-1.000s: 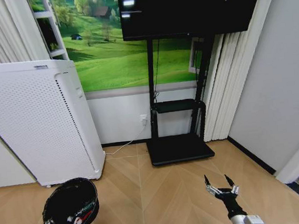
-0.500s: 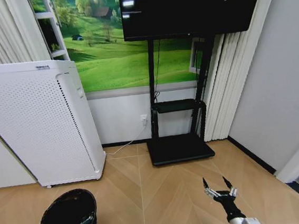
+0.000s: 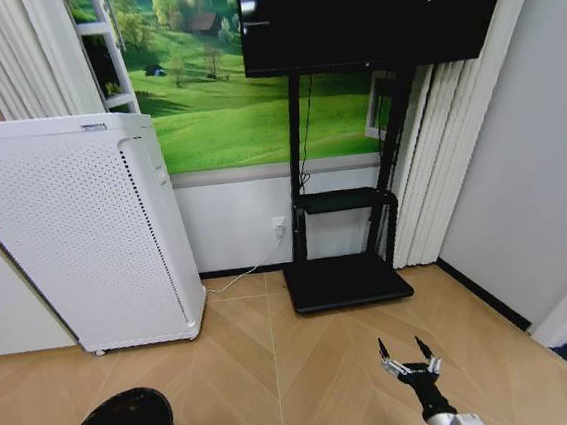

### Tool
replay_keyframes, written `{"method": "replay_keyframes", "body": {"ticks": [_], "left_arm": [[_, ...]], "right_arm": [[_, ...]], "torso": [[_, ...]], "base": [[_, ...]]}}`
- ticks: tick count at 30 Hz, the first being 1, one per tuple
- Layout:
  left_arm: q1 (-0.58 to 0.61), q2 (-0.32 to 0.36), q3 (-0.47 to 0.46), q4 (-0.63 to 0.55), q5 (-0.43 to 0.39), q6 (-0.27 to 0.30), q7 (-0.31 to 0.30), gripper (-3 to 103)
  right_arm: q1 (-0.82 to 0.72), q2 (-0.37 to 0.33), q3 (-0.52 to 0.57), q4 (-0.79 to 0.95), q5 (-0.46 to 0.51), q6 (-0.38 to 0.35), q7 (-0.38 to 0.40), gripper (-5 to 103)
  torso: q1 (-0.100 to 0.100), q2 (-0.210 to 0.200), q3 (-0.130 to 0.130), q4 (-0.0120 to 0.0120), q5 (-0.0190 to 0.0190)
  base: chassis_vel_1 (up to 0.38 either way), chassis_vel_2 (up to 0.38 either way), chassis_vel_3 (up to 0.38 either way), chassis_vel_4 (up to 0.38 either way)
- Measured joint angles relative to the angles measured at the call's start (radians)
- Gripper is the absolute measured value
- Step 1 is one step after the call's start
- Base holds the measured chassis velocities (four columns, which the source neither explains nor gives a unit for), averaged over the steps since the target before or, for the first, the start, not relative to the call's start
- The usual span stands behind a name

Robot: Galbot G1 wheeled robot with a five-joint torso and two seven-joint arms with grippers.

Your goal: Pick up the trash bin and place the garbage on the floor into it.

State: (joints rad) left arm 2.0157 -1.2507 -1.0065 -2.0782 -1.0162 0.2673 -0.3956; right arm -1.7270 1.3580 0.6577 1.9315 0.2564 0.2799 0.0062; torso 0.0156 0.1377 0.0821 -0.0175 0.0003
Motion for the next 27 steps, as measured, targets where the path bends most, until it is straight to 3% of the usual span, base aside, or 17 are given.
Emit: {"method": "replay_keyframes", "body": {"ticks": [9, 27], "left_arm": [[-0.033, 0.007, 0.092, 0.035, 0.06, 0.009, -0.006, 4], [-0.039, 0.001, 0.128, 0.095, 0.113, 0.01, -0.01, 4]], "right_arm": [[-0.003, -0.003, 0.005, -0.003, -0.001, 0.001, -0.003, 100], [0.019, -0.005, -0.008, -0.031, -0.001, 0.016, 0.0, 100]], "torso": [[0.0, 0.0, 0.0, 0.0001, -0.0003], [0.0, 0.0, 0.0, -0.0001, -0.0003]], "base": [[0.0, 0.0, 0.0, 0.0], [0.0, 0.0, 0.0, 0.0]]}}
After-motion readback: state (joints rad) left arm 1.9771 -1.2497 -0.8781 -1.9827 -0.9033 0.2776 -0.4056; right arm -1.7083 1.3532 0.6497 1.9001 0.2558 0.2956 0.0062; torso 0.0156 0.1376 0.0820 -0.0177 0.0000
